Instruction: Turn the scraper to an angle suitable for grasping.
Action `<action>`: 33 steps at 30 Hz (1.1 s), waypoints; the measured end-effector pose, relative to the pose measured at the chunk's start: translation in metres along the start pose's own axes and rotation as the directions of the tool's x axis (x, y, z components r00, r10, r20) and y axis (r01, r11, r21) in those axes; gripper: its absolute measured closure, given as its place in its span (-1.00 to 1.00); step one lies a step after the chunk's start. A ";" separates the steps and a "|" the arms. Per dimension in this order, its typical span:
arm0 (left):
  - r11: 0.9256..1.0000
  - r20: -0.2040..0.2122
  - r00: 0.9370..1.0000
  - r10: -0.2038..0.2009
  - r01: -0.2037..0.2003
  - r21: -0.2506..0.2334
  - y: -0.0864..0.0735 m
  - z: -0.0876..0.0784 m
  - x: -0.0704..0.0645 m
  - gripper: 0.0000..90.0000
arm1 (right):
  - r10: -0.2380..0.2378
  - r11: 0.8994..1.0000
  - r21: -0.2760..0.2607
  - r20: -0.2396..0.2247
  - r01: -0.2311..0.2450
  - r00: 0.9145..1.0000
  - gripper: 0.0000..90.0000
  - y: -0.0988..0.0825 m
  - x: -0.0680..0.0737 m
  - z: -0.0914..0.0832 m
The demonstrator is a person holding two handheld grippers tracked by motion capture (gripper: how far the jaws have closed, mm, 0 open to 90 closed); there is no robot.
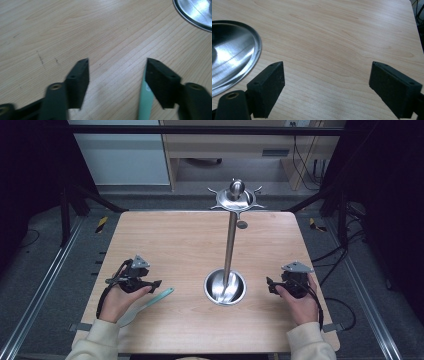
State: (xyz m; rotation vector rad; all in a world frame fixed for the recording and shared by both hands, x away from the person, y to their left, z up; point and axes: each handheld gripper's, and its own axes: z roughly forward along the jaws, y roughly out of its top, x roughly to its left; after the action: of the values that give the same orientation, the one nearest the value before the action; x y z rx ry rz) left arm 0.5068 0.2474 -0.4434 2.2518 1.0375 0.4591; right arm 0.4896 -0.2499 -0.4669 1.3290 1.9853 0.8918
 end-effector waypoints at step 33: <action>0.985 0.087 0.989 0.123 -0.132 0.110 -0.004 0.015 -0.018 1.00 | -0.014 1.000 0.009 -0.016 0.014 1.000 -0.58 0.000 0.002 0.000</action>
State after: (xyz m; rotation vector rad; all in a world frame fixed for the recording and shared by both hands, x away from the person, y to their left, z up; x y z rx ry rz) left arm 0.5011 0.2301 -0.4582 2.4291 0.9034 0.3675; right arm 0.4891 -0.2474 -0.4670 1.3153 2.0110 0.8909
